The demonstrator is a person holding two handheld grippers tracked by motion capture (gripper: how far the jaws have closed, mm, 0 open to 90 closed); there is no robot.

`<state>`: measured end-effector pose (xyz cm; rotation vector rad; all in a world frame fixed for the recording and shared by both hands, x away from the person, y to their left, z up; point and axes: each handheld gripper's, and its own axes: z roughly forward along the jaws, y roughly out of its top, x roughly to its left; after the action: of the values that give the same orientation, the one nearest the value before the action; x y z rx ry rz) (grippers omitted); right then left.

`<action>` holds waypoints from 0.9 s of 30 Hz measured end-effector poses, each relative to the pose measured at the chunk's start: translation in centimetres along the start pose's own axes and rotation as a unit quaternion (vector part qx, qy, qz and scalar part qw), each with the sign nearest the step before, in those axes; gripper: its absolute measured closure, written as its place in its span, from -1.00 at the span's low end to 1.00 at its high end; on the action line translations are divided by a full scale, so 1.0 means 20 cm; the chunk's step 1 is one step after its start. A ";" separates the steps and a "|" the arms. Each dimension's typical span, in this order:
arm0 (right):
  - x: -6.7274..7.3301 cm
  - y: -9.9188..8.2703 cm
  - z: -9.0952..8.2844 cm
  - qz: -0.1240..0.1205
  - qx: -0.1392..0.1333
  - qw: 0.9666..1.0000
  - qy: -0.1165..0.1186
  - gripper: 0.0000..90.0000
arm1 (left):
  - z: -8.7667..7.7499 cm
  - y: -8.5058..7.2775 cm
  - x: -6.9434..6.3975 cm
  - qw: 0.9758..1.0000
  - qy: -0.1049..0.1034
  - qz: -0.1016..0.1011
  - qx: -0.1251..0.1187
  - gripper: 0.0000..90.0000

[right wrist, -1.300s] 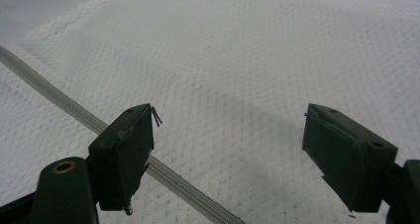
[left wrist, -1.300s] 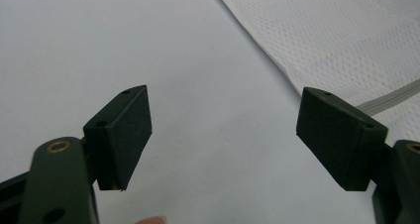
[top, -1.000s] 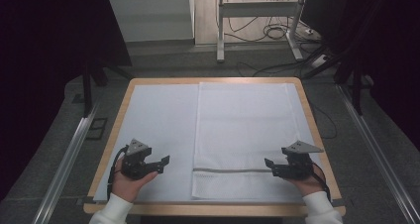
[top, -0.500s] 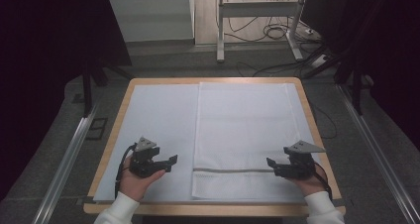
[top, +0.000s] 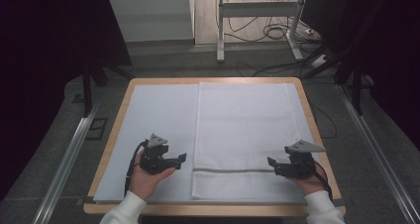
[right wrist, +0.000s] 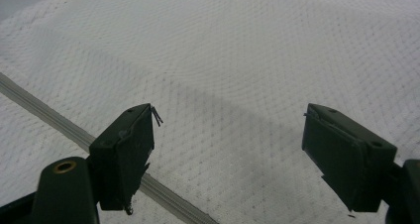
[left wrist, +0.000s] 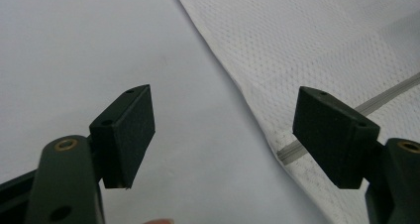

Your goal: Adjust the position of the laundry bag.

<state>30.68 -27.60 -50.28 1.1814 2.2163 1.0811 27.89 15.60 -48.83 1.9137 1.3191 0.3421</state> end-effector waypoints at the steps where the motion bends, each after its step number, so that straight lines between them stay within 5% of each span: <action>1: 0.00 0.00 0.00 0.000 0.000 1.000 -0.001 -0.56 | 0.01 0.00 -0.01 1.000 0.000 0.000 0.002 -0.46; 27: 0.01 0.01 0.02 -0.015 0.003 1.000 -0.005 -0.56 | 0.17 0.06 -0.11 0.999 -0.020 0.007 0.036 -0.41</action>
<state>30.97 -27.20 -50.42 1.1489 2.2238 1.0556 29.85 11.96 -49.70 1.9812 1.3080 0.2652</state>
